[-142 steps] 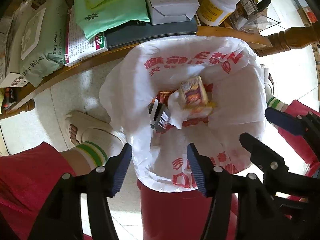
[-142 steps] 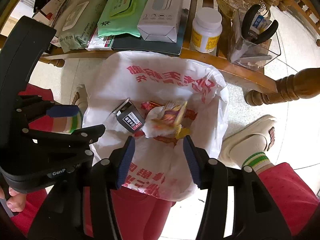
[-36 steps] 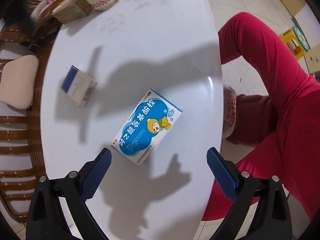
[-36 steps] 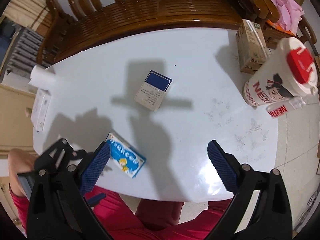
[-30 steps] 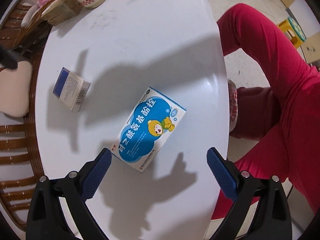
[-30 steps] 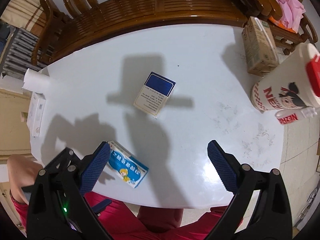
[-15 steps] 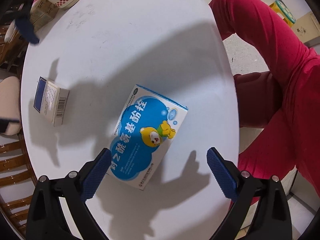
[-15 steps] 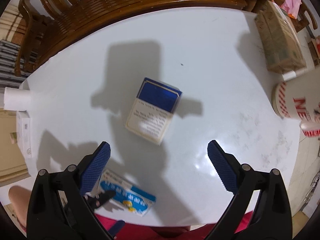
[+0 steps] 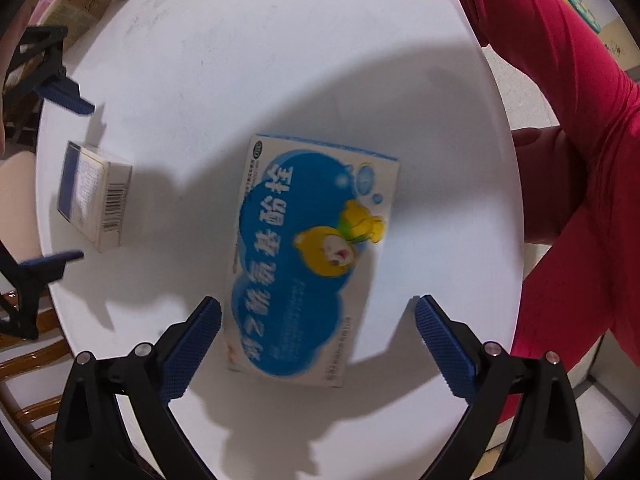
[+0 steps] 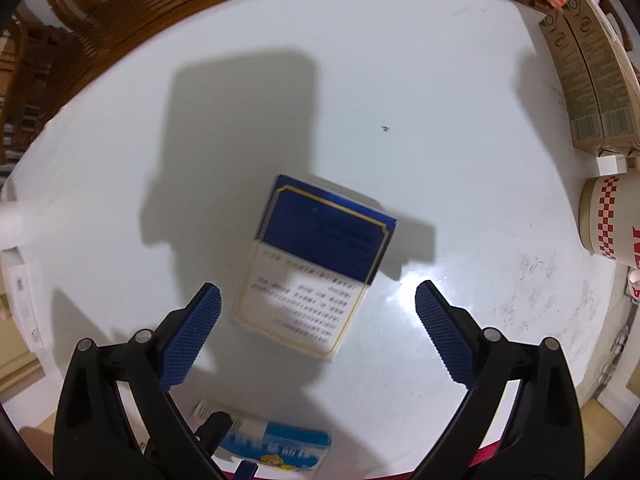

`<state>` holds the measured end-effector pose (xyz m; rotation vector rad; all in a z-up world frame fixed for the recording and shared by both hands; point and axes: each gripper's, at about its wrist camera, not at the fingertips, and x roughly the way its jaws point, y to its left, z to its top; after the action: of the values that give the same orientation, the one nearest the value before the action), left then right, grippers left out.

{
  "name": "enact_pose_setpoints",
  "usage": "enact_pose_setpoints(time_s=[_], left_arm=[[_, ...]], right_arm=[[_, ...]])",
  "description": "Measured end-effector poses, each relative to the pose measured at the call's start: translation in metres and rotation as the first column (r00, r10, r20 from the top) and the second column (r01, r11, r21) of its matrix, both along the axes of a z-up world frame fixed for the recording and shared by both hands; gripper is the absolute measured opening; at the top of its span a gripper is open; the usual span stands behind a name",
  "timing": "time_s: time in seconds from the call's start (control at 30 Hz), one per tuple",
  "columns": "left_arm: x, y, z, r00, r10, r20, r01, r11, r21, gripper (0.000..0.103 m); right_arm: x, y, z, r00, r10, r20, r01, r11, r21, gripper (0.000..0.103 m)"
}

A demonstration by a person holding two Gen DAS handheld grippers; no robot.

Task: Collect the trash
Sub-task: 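Lower the left tool onto the blue medicine box while the right tool approaches the white box, then close the left tool on the blue medicine box while the right tool grasps the white box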

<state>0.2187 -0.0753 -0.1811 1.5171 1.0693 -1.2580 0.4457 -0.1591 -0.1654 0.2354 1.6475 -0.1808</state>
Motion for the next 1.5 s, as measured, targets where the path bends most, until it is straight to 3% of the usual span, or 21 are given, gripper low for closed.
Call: enact_pose_setpoints(time_s=[0.37,0.63,0.77,0.9,1.0,1.17,1.37,1.5], left_arm=[[0.004,0.000,0.004,0.999,0.045,-0.020,-0.046,0.999,-0.016,0.096],[0.001,0.004,0.008,0.998,0.056,-0.004,-0.057,0.998,-0.037,0.095],[0.001,0.007,0.010,0.994,0.102,-0.041,-0.104,0.994,-0.045,0.083],[0.007,0.006,0.014,0.980,0.174,-0.092,-0.181,0.981,-0.071,0.064],[0.013,0.006,0.018,0.965,0.239,-0.109,-0.249,0.964,-0.090,0.060],[0.026,0.010,0.022,0.897,0.425,-0.121,-0.439,0.889,-0.131,0.060],[0.040,0.026,0.025,0.768,0.630,-0.119,-0.640,0.745,-0.186,0.059],[0.041,0.034,0.025,0.709,0.698,-0.099,-0.700,0.680,-0.217,0.059]], right_arm=[[0.002,-0.004,-0.017,0.998,-0.001,-0.058,0.003,0.999,0.035,0.095],[0.002,0.007,-0.019,0.993,0.093,-0.069,-0.096,0.995,-0.038,0.094],[0.000,0.007,-0.016,0.992,0.115,-0.055,-0.117,0.992,-0.043,0.089],[-0.002,0.004,-0.007,0.991,0.129,-0.028,-0.130,0.991,-0.042,0.068],[-0.005,0.003,-0.005,0.990,0.143,-0.014,-0.144,0.989,-0.038,0.067],[-0.009,0.007,-0.002,0.986,0.163,0.030,-0.161,0.986,-0.042,0.066],[-0.028,-0.005,0.011,0.980,0.187,0.068,-0.182,0.980,-0.078,0.066],[-0.041,-0.010,0.023,0.970,0.226,0.094,-0.215,0.971,-0.108,0.066]])
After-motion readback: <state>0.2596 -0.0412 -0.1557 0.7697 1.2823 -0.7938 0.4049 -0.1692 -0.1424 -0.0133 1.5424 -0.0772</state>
